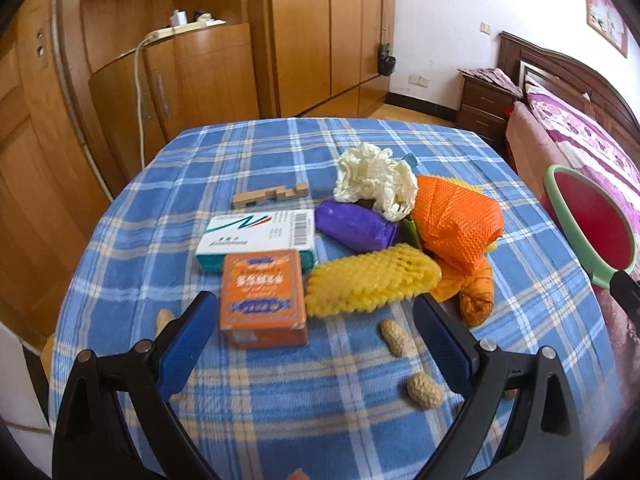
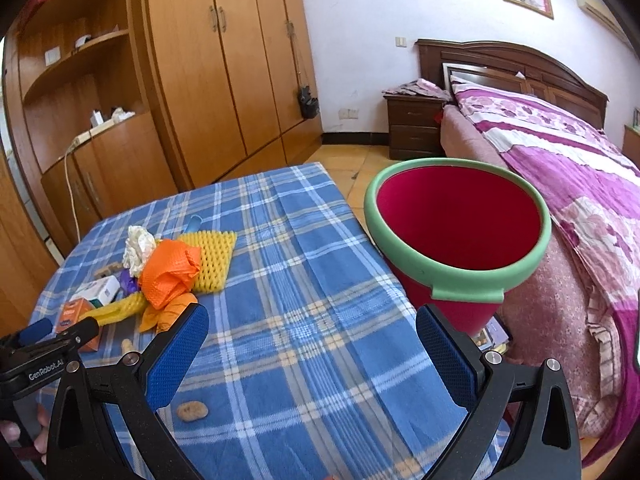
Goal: Collect trash
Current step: 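Grasp the yellow foam net with the left tool while the right tool grasps the orange mesh sleeve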
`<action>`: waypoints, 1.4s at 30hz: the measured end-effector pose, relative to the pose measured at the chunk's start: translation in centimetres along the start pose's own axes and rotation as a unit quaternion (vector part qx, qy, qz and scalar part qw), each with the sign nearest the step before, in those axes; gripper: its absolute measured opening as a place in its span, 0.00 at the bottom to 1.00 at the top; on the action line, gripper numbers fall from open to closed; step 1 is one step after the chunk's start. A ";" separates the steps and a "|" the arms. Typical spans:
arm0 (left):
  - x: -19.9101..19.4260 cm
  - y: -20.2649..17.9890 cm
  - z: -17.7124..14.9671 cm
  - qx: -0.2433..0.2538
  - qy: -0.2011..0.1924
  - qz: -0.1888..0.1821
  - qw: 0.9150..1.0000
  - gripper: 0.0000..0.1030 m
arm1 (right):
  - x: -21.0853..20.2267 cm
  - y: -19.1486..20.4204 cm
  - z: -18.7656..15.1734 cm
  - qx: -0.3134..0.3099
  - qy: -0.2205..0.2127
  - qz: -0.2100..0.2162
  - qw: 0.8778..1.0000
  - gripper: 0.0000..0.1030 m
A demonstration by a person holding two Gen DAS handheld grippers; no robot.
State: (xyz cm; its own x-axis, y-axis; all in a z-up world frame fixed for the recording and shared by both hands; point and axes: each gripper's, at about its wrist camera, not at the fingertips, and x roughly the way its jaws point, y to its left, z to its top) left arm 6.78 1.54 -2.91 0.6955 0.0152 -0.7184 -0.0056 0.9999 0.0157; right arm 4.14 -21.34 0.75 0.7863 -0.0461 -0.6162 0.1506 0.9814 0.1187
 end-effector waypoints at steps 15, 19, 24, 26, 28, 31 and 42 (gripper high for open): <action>2.2 -2.9 1.6 0.071 -0.007 -0.005 0.997 0.80 | 1.9 0.2 0.3 -0.003 0.026 -0.003 1.000 1.00; 2.2 -2.9 2.0 0.073 -0.009 -0.010 0.997 0.63 | 2.0 0.2 0.3 -0.003 0.026 -0.003 1.000 1.00; 2.4 -2.8 2.3 0.067 0.004 -0.044 0.997 0.38 | 2.2 0.2 0.3 -0.002 0.026 -0.002 1.000 1.00; 2.7 -2.7 2.3 0.058 0.014 -0.061 0.996 0.20 | 2.2 0.3 0.3 -0.002 0.025 -0.002 1.000 1.00; 2.7 -2.3 2.3 0.046 0.018 -0.073 0.996 0.14 | 2.3 0.3 0.4 -0.002 0.025 -0.001 1.000 1.00; 2.0 -1.7 2.4 0.032 0.005 -0.080 0.996 0.12 | 2.4 0.4 0.5 -0.002 0.024 0.003 1.000 1.00; 0.1 1.8 4.1 -0.034 -0.026 -0.088 0.995 0.11 | 3.4 3.2 1.9 -0.016 0.031 0.051 0.998 1.00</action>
State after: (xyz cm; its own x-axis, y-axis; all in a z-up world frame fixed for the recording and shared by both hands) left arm 9.73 3.29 -0.11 0.7262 -0.1586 -0.6690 0.0724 0.9853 -0.1550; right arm 8.37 -18.70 0.50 0.7583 0.0641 -0.6488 0.0526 0.9859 0.1589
